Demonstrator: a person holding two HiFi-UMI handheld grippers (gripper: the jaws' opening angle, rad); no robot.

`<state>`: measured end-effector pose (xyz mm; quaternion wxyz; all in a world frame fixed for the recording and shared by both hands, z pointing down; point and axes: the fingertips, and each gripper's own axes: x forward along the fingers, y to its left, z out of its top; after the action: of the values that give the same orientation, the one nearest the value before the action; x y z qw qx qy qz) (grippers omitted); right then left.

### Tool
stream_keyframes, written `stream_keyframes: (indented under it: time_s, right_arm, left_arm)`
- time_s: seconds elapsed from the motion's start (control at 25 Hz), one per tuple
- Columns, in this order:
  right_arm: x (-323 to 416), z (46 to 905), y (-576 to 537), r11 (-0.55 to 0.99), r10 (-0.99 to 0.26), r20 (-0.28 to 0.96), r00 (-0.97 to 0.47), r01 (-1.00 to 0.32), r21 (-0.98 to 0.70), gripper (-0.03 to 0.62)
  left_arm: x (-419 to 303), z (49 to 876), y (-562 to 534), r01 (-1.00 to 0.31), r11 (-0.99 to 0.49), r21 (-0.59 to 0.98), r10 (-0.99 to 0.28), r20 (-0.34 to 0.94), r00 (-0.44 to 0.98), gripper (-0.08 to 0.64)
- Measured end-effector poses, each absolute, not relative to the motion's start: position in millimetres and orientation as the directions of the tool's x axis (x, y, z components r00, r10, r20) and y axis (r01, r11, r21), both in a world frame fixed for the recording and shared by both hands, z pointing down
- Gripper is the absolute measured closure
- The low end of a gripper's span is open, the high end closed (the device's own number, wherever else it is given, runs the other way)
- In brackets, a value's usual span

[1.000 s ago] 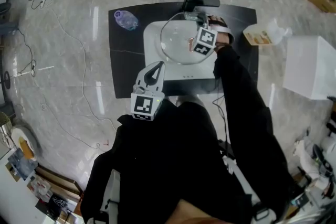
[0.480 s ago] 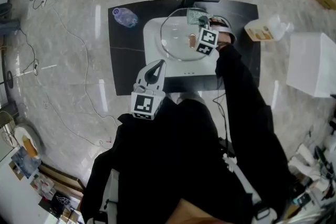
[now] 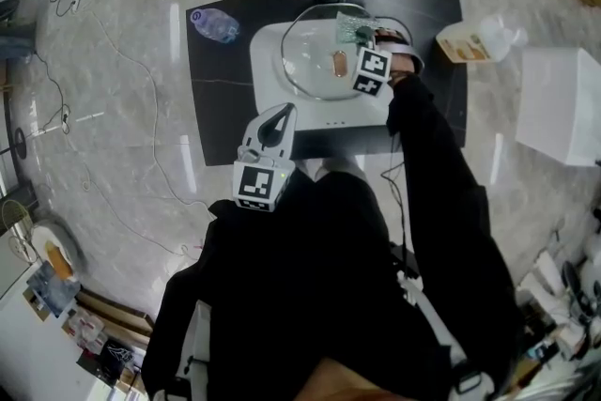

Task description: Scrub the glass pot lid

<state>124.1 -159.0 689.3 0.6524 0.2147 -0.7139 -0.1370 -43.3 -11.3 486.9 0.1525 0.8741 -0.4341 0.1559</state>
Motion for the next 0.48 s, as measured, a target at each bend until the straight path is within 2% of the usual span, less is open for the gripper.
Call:
stream_keyframes:
  time_s: [0.48]
  right_arm:
    - [128,699,-137,0.881,-0.467,0.881,-0.079,-0.126,0.456,0.529]
  left_arm:
    - [-31,492,-7,-0.786,-0.608,0.110,-0.688,0.421,0.591,0.557]
